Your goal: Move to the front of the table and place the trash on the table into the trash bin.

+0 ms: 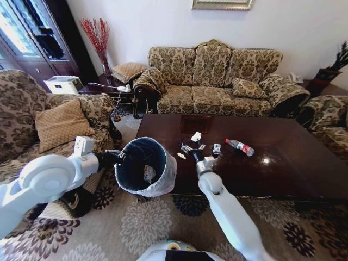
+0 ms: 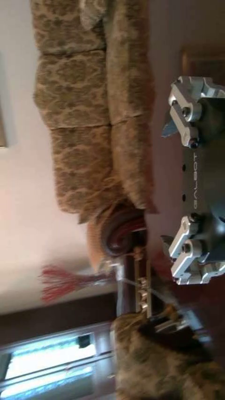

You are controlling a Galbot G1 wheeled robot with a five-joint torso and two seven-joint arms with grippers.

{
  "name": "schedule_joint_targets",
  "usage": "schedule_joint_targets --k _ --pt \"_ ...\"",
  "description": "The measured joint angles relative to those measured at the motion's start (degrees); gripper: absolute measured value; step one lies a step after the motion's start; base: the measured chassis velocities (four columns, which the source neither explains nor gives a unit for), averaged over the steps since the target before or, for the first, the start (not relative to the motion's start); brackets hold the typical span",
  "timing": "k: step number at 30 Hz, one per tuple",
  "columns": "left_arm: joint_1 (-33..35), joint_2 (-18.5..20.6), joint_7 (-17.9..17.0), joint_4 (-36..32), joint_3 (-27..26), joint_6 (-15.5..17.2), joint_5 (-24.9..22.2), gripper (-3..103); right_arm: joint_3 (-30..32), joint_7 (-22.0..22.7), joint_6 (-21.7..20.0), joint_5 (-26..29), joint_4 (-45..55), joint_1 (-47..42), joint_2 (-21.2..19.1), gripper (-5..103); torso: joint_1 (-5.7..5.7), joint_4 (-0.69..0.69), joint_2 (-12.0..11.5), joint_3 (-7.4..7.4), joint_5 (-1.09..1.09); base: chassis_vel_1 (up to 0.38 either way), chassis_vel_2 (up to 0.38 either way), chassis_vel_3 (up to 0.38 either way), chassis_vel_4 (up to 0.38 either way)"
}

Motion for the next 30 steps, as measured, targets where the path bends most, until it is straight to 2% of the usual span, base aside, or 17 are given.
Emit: schedule_joint_targets --k 2,7,10,12,15,16,17,20,23,24,26,27,30 --pt "-0.13 0.09 -0.03 -0.08 0.01 -0.01 -0.09 0 0.04 0.13 0.24 -1.97 -5.82 1.76 1.84 100 0.0 -0.01 0.0 0.0 0.0 0.0 0.0 0.0 0.0" --pt "-0.09 -0.2 -0.01 0.01 0.15 -0.01 -0.02 0 -0.02 -0.88 -2.59 -1.59 -7.5 1.21 1.84 100 -0.01 -0.02 0.0 -0.01 -0.01 0.0 0.0 0.0 0.0" --pt "-0.19 -0.22 0.06 0.32 0.33 -0.07 0.11 0 -0.48 -4.86 -4.7 -1.97 -8.04 -0.76 0.64 101 -0.02 -0.04 0.0 0.0 -0.01 0.0 0.0 0.0 0.0" --pt "-0.27 -0.19 0.11 0.35 0.39 -0.11 0.12 0 -0.62 -5.97 -4.98 -2.13 -8.51 -1.05 0.51 99 -0.02 -0.04 0.0 0.0 0.0 0.0 0.0 0.0 0.0" --pt "-0.41 -0.54 0.18 0.2 0.51 -0.25 0.13 0 -0.93 -8.16 -4.83 -2.1 -10.24 -0.96 0.6 86 -0.02 -0.02 0.0 0.0 0.01 0.0 0.0 0.0 0.0" --pt "-0.41 -0.54 0.18 0.2 0.51 -0.25 0.13 0 -0.93 -8.16 -4.83 -2.1 -10.24 -0.96 0.6 86 -0.02 -0.02 0.0 0.0 0.01 0.0 0.0 0.0 0.0" --pt "-0.37 -0.75 0.2 0.06 0.51 -0.26 0.14 0 -0.93 -8.65 -4.83 -2.09 -10.71 -0.71 0.68 80 -0.02 -0.02 0.0 0.0 0.01 0.0 0.0 0.0 0.0" --pt "-0.25 -1.0 0.24 -0.06 0.51 -0.26 0.14 0 -0.93 -9.05 -4.83 -2.13 -11.05 -0.39 0.68 75 -0.02 -0.01 0.0 -0.01 -0.01 0.0 0.0 0.0 0.0" --pt "-0.23 -1.22 0.26 -0.08 0.51 -0.26 0.2 0 -0.91 -9.19 -5.05 -2.14 -10.61 -0.4 0.46 58 -0.02 -0.02 0.0 0.0 0.0 0.0 0.0 0.0 0.0" --pt "-0.23 -1.22 0.26 -0.08 0.51 -0.26 0.2 0 -0.91 -9.19 -5.05 -2.14 -10.61 -0.4 0.46 58 -0.02 -0.02 0.0 0.0 0.0 0.0 0.0 0.0 0.0" --pt "-0.25 -1.43 0.3 -0.12 0.63 -0.31 0.27 0 -0.9 -9.2 -5.09 -2.06 -10.07 -0.6 0.41 48 -0.02 -0.02 0.0 0.0 0.0 0.0 0.0 0.0 0.0" --pt "-0.25 -1.43 0.3 -0.12 0.63 -0.31 0.27 0 -0.9 -9.2 -5.09 -2.06 -10.07 -0.6 0.41 48 -0.02 -0.02 0.0 0.0 0.0 0.0 0.0 0.0 0.0" --pt "-0.11 -1.82 0.35 -0.43 0.76 -0.32 0.32 0 -0.87 -9.21 -5.24 -2.06 -9.7 -0.96 0.35 32 -0.02 -0.02 0.0 -0.01 0.0 0.0 0.0 0.0 0.0"
